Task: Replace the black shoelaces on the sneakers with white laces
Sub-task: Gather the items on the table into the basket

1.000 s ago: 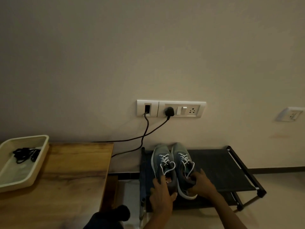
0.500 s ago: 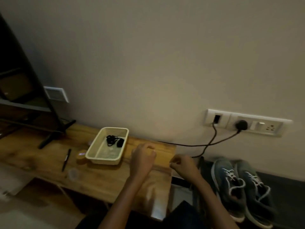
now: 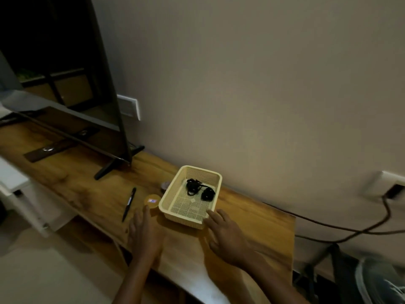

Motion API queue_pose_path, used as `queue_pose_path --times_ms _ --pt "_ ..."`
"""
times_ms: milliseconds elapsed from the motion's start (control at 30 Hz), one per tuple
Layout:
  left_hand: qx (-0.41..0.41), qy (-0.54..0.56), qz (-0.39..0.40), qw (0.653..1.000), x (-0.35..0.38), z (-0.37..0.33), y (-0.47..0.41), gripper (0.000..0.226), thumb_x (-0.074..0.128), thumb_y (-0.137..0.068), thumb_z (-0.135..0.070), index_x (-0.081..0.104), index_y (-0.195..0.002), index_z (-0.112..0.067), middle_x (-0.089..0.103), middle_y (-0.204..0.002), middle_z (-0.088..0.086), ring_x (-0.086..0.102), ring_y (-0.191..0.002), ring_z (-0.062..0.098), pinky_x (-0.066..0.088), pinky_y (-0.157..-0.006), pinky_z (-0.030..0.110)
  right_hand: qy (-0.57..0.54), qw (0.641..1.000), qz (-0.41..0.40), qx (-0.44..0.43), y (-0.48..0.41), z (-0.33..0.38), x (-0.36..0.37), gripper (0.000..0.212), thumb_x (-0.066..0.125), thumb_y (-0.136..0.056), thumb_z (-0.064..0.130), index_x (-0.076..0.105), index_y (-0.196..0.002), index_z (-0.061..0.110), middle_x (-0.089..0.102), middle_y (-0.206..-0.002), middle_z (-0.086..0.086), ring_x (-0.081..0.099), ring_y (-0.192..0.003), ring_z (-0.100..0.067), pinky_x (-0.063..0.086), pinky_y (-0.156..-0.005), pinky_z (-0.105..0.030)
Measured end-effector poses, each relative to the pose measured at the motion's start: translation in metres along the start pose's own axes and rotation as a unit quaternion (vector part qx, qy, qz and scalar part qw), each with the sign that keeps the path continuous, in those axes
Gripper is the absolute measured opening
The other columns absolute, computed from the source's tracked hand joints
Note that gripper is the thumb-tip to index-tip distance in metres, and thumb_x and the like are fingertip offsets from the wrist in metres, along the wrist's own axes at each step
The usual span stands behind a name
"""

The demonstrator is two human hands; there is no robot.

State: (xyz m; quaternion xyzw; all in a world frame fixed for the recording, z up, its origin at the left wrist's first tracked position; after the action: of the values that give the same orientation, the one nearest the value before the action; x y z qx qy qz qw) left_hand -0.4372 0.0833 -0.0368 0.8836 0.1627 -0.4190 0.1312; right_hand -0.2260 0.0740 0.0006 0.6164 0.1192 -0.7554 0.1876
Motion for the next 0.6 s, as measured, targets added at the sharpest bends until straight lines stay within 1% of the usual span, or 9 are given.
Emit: queue_pose_path --times_ms 67,133,200,267,300,367,467,533,600 --pt "-0.006 -0.068 0.054 0.996 0.003 0.012 -0.018 0.085 0.059 -0.088 -0.028 0.001 -0.150 -0.021 -0.002 -0.159 0.006 0.000 -0.145 0.028 0.016 -0.115 0.045 0.022 0.999 0.028 -0.010 -0.006 -0.003 0.004 0.061 0.045 -0.094 0.026 0.019 -0.148 0.023 0.004 -0.158 0.003 -0.002 -0.145 -0.020 0.013 -0.116 -0.038" --pt "-0.015 -0.113 0.092 0.989 0.006 0.021 -0.028 0.082 0.058 -0.089 -0.027 0.004 -0.150 -0.021 0.001 -0.159 0.003 0.001 -0.145 0.028 0.018 -0.115 0.045 0.032 0.999 0.023 -0.018 -0.011 -0.007 0.005 0.059 0.046 -0.094 0.026 0.020 -0.148 0.024 0.006 -0.158 0.004 0.000 -0.145 -0.020 0.012 -0.116 -0.039" --pt "-0.002 -0.155 0.093 0.983 0.009 0.028 -0.029 0.071 0.058 -0.089 -0.027 0.020 -0.148 -0.022 0.012 -0.157 0.001 0.008 -0.144 0.028 0.024 -0.114 0.043 0.032 0.999 -0.022 -0.029 -0.015 -0.009 0.004 0.054 0.054 -0.090 0.023 0.037 -0.141 0.023 0.027 -0.153 0.000 0.019 -0.142 -0.026 0.026 -0.109 -0.045" --pt "0.016 -0.170 0.062 0.983 0.008 0.032 -0.029 0.058 0.058 -0.089 -0.025 0.034 -0.142 -0.025 0.024 -0.153 -0.002 0.020 -0.139 0.026 0.031 -0.110 0.038 0.039 0.996 -0.066 -0.054 -0.019 -0.005 0.003 0.047 0.074 -0.068 0.019 0.064 -0.114 0.022 0.061 -0.122 -0.002 0.054 -0.113 -0.031 0.049 -0.081 -0.044" --pt "0.024 -0.172 0.050 0.984 0.008 0.035 -0.031 0.054 0.058 -0.089 -0.023 0.040 -0.139 -0.025 0.030 -0.150 -0.003 0.026 -0.136 0.025 0.033 -0.108 0.036 0.037 0.994 -0.083 -0.056 -0.021 -0.004 0.005 0.043 0.079 -0.056 0.017 0.069 -0.097 0.024 0.067 -0.103 0.001 0.061 -0.095 -0.027 0.051 -0.066 -0.036" --pt "0.043 -0.162 0.035 0.985 0.007 0.039 -0.032 0.043 0.058 -0.088 -0.021 0.051 -0.131 -0.023 0.043 -0.140 0.000 0.039 -0.127 0.023 0.039 -0.103 0.034 0.026 0.992 -0.108 -0.054 -0.023 -0.001 0.007 0.037 0.081 -0.046 0.016 0.068 -0.080 0.027 0.064 -0.083 0.007 0.059 -0.077 -0.020 0.042 -0.055 -0.027" --pt "0.030 -0.082 -0.028 0.996 -0.005 0.036 -0.027 0.025 0.060 -0.088 -0.022 0.061 -0.112 -0.016 0.060 -0.116 0.007 0.055 -0.105 0.023 0.047 -0.092 0.038 0.018 0.994 -0.086 -0.062 -0.019 0.007 0.003 0.019 0.072 -0.063 0.017 0.067 -0.079 0.026 0.061 -0.085 0.006 0.053 -0.084 -0.021 0.034 -0.066 -0.029" --pt "0.017 -0.035 -0.093 0.995 -0.018 0.026 -0.023 0.027 0.059 -0.087 -0.030 0.061 -0.109 -0.014 0.062 -0.110 0.010 0.057 -0.102 0.027 0.048 -0.087 0.041 0.020 0.995 -0.065 -0.069 -0.016 0.012 -0.001 0.016 0.059 -0.081 0.018 0.066 -0.094 0.022 0.060 -0.101 0.002 0.044 -0.101 -0.021 0.031 -0.081 -0.035" --pt "0.049 0.018 -0.130 0.990 -0.027 0.008 -0.017 0.033 0.054 -0.084 -0.039 0.061 -0.106 -0.016 0.062 -0.105 0.010 0.058 -0.099 0.029 0.047 -0.081 0.040 0.029 0.997 -0.015 -0.076 -0.014 0.019 -0.003 0.019 0.053 -0.086 0.021 0.065 -0.101 0.021 0.058 -0.108 0.002 0.040 -0.108 -0.020 0.026 -0.089 -0.035"
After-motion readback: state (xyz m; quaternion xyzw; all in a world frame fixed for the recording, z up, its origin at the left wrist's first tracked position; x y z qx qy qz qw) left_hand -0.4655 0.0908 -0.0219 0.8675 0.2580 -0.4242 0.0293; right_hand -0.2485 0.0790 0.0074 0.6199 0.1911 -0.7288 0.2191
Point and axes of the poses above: each hand's wrist, its own y-axis away from the middle knuckle, its own x-axis out of the palm, z = x × y, the point moved 2 cm from there along -y, towards the middle knuckle
